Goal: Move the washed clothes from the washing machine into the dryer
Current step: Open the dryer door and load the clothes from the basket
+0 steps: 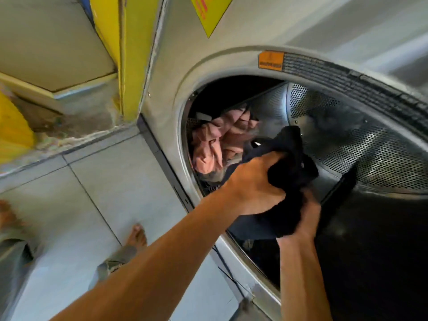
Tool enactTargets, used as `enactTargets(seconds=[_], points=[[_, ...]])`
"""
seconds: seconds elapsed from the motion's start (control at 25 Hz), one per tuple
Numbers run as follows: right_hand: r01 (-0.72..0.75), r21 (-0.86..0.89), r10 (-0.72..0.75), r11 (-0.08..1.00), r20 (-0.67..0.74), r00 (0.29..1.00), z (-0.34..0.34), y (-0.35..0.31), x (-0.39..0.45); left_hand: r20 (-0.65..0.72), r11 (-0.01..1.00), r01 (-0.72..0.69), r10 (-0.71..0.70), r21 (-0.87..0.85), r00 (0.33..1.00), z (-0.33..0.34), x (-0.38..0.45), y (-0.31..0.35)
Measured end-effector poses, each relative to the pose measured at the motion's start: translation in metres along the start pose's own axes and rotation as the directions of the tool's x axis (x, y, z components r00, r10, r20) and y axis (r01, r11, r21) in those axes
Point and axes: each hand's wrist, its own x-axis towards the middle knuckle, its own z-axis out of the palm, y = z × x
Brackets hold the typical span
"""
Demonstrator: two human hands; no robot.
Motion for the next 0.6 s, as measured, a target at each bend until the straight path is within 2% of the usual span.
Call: enactTargets(seconds=[0.04, 0.12, 0.2, 0.24, 0.32, 0.44, 0.52, 0.6], points=[[0.022, -0.024, -0.023, 0.999, -0.029, 0.999, -0.002, -0.01, 0.013, 0.018, 0.998, -0.014, 0.013, 0.054, 1.0, 0.003, 0.008, 0.006], [0.029, -0.246, -0.069, 0.969, -0.158, 0.985, -0.004, -0.014, 0.043, 0.002, 0.992, 0.049, -0.049, 0.115, 0.999, -0.003, 0.014, 0.002], [-0.026, -0.513, -0.132, 0.858, -0.269, 0.954, -0.005, -0.008, 0.063, -0.073, 0.985, 0.141, -0.134, 0.102, 0.988, -0.019, 0.007, -0.024], [-0.034, -0.572, -0.168, 0.82, -0.296, 0.941, -0.004, 0.0, 0.066, -0.123, 0.982, 0.177, -0.167, 0.069, 0.978, -0.03, -0.001, -0.042], [-0.029, -0.638, -0.153, 0.77, -0.228, 0.962, 0.016, 0.025, 0.058, -0.239, 0.971, 0.237, -0.233, -0.011, 0.943, -0.053, -0.026, -0.076], [-0.055, -0.634, 0.035, 0.771, -0.044, 0.998, 0.067, 0.089, 0.02, -0.365, 0.933, 0.337, -0.361, -0.129, 0.858, -0.086, -0.073, -0.121], [-0.058, -0.648, 0.155, 0.759, 0.094, 0.984, 0.111, 0.138, -0.013, -0.443, 0.892, 0.391, -0.453, -0.228, 0.774, -0.118, -0.101, -0.144], [-0.04, -0.696, 0.268, 0.717, 0.223, 0.937, 0.159, 0.178, -0.048, -0.509, 0.858, 0.404, -0.514, -0.318, 0.69, -0.16, -0.127, -0.163]])
